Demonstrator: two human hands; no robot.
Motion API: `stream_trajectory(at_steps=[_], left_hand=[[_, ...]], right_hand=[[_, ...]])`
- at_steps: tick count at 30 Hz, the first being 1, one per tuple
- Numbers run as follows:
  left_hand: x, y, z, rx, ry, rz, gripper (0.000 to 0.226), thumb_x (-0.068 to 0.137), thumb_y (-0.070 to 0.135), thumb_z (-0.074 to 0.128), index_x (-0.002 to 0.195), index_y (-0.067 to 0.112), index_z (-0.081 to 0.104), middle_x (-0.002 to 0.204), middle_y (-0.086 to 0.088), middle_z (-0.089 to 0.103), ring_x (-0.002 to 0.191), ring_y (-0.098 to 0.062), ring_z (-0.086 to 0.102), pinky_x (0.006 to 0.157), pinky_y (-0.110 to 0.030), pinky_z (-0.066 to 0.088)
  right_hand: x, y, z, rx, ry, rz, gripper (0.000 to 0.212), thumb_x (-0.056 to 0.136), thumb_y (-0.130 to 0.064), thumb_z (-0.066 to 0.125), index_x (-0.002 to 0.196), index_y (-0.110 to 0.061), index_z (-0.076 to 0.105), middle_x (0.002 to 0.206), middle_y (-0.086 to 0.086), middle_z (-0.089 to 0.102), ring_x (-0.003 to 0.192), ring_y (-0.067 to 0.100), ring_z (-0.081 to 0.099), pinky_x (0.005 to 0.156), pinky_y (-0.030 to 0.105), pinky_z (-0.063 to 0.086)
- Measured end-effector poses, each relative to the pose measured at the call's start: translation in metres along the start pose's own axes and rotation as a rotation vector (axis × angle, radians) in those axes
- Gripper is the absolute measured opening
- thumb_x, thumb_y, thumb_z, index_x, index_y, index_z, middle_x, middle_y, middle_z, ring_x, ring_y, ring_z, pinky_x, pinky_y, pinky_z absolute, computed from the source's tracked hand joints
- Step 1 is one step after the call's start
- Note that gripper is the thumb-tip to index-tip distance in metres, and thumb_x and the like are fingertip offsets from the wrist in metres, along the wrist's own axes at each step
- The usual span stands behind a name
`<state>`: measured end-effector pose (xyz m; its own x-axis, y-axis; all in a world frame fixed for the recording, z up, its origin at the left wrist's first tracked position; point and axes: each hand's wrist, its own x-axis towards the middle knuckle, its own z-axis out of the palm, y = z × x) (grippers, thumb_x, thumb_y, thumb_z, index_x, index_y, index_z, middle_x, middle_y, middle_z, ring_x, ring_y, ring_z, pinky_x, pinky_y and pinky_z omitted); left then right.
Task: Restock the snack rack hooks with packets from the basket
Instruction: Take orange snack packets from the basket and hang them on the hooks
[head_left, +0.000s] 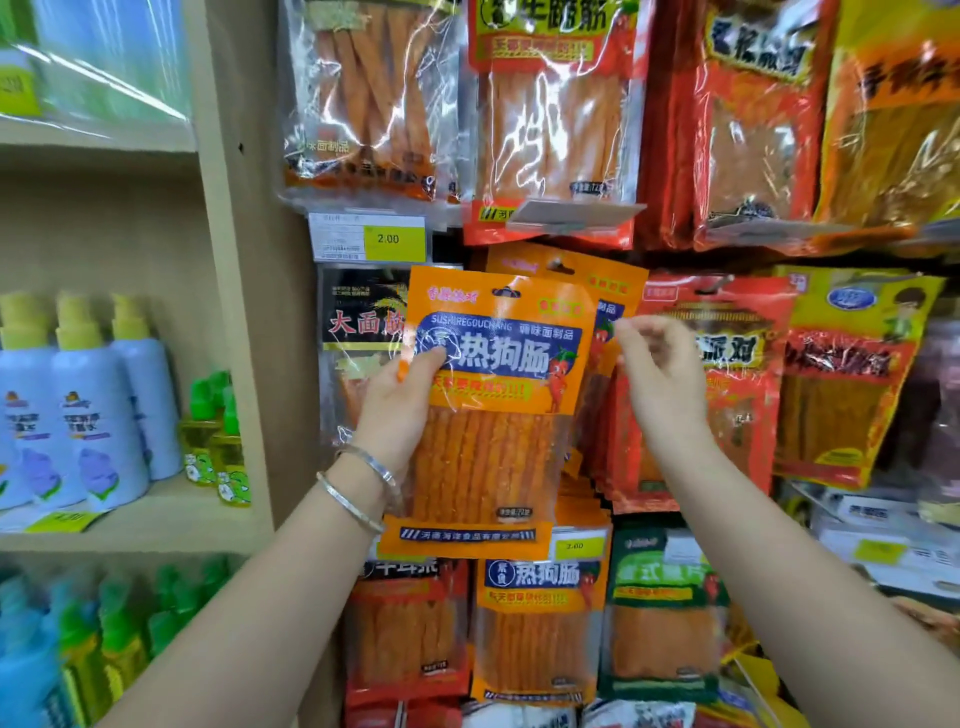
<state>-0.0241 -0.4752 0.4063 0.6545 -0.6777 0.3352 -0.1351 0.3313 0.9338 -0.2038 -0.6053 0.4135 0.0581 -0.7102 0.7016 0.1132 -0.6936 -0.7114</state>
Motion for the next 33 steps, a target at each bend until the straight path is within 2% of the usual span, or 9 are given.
stream_trajectory(at_steps=[6,11,15,18,22,27,29,31,33], left_hand=[[-0.010,0.008,0.028,0.041,-0.121,0.078,0.073,0.066,0.060,0.062,0.124,0.016,0.056,0.126,-0.010,0.060,0.118,-0.030,0.055,0.102,-0.052,0.041],[0.003,0.025,0.030,0.105,-0.124,0.359,0.062,0.089,0.001,0.057,0.142,0.017,0.030,0.135,-0.006,0.049,0.112,-0.007,0.057,0.090,-0.019,0.047],[0.010,0.049,0.036,0.384,-0.210,0.626,0.067,0.093,0.008,0.051,0.149,0.024,0.017,0.143,0.019,0.022,0.138,0.000,0.019,0.113,-0.018,0.017],[0.011,0.060,0.044,0.461,-0.228,0.680,0.065,0.094,0.011,0.050,0.149,0.024,0.018,0.143,0.022,0.021,0.129,0.014,0.014,0.101,0.004,0.009],[0.013,0.060,0.048,0.401,-0.214,0.665,0.064,0.093,0.009,0.049,0.149,0.025,0.021,0.150,0.012,0.026,0.127,0.013,0.019,0.092,0.010,0.016],[0.015,0.054,0.047,0.387,-0.260,0.676,0.067,0.093,0.008,0.047,0.150,0.025,0.016,0.149,0.016,0.023,0.130,0.014,0.016,0.098,0.006,0.017],[0.018,0.051,0.046,0.370,-0.285,0.682,0.068,0.093,0.009,0.046,0.150,0.026,0.015,0.146,0.020,0.020,0.137,0.008,0.014,0.112,-0.013,0.018],[0.020,0.045,0.046,0.367,-0.287,0.680,0.070,0.091,0.013,0.047,0.150,0.028,0.012,0.151,0.018,0.017,0.142,0.000,0.013,0.118,-0.032,0.017],[0.020,0.031,0.043,0.465,-0.280,0.711,0.073,0.090,0.018,0.048,0.150,0.027,0.007,0.155,0.013,0.014,0.141,0.005,0.008,0.118,-0.024,0.012]], right_hand=[[0.000,-0.006,0.004,0.202,-0.195,0.219,0.030,0.090,-0.043,0.058,0.093,-0.014,0.066,0.093,0.002,0.073,0.087,0.014,0.069,0.072,0.032,0.055],[0.013,-0.003,-0.006,0.169,-0.094,0.099,0.020,0.091,-0.040,0.055,0.089,-0.022,0.064,0.089,0.005,0.071,0.080,0.022,0.067,0.069,0.038,0.052],[0.025,-0.010,-0.007,0.145,-0.067,0.049,0.018,0.090,-0.041,0.054,0.084,-0.028,0.065,0.077,-0.012,0.070,0.074,0.009,0.066,0.061,0.023,0.052],[0.036,-0.013,-0.003,0.138,-0.059,0.035,0.026,0.087,-0.045,0.055,0.083,-0.020,0.062,0.080,-0.007,0.068,0.078,0.010,0.065,0.070,0.033,0.050],[0.049,-0.017,0.007,0.091,-0.058,0.021,0.025,0.092,-0.035,0.054,0.076,-0.017,0.062,0.072,-0.011,0.064,0.065,0.000,0.059,0.061,0.022,0.046],[0.056,-0.007,0.011,0.026,-0.059,0.029,0.033,0.091,-0.029,0.055,0.065,-0.010,0.053,0.060,-0.010,0.053,0.057,0.005,0.048,0.054,0.022,0.035],[0.054,-0.002,0.010,-0.015,-0.043,0.020,0.036,0.092,-0.031,0.055,0.060,-0.020,0.044,0.051,-0.015,0.046,0.046,-0.001,0.040,0.045,0.017,0.029],[0.050,-0.001,0.010,-0.045,-0.036,-0.011,0.032,0.092,-0.036,0.055,0.064,-0.025,0.044,0.057,-0.014,0.045,0.048,-0.001,0.041,0.045,0.015,0.030],[0.042,0.003,0.009,-0.084,0.001,-0.076,0.014,0.090,-0.035,0.060,0.088,-0.023,0.052,0.080,-0.014,0.053,0.069,-0.005,0.053,0.059,0.005,0.036]])
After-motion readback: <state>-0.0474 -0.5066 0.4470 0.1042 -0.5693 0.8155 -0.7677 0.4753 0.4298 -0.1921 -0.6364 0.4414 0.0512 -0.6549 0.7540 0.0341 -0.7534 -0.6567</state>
